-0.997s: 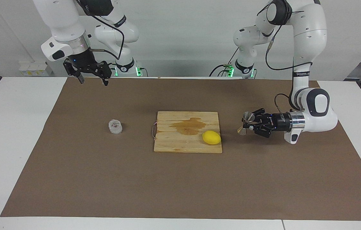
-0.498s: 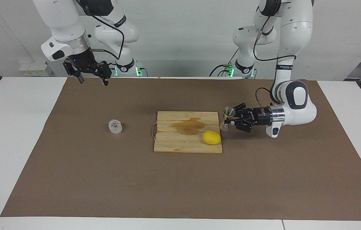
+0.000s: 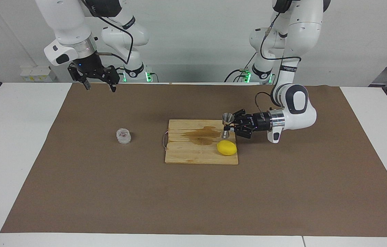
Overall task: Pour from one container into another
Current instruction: 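Carry the metal cup over the wooden board with the left gripper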
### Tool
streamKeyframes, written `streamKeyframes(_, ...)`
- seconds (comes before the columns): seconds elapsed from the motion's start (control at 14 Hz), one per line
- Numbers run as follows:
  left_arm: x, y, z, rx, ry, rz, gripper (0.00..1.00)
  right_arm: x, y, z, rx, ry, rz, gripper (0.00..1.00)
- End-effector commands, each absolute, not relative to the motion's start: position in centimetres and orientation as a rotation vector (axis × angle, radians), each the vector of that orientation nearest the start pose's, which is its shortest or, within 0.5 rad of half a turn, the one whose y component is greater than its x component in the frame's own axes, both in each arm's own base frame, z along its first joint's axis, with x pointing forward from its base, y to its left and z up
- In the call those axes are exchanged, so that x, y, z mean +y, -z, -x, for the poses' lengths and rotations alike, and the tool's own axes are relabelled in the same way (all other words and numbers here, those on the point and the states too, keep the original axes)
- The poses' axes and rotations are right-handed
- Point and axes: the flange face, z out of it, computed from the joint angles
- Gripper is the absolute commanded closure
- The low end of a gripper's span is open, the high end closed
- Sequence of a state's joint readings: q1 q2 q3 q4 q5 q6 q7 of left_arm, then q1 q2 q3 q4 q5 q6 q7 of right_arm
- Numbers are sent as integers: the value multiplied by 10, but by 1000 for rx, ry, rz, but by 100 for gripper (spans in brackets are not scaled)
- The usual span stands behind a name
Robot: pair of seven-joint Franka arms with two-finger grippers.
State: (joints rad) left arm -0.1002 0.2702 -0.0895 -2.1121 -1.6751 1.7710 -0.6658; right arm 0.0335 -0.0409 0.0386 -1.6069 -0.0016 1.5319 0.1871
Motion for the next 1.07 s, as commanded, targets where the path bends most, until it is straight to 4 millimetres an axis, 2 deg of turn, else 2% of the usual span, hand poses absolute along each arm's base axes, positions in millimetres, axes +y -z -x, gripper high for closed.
streamKeyframes(0.0,-201,-316,-512,1204,1039,-1209,100,36,-626,-530,184,-61,3119,0)
streamKeyframes(0.43,-235,-305,-494,1252,1005,-1217,100,36,-626,-530,184,-61,3119,0)
streamKeyframes(0.71,-244,-288,-478,1245,974,-1190,100,36,-626,-530,184,-61,3121,0)
streamKeyframes(0.85,-261,-285,-469,1250,973,-1169,100,36,-626,-530,184,-61,3119,0)
streamKeyframes(1.0,-265,-281,-465,1260,956,-1182,100,36,-627,-530,184,-58,3121,0)
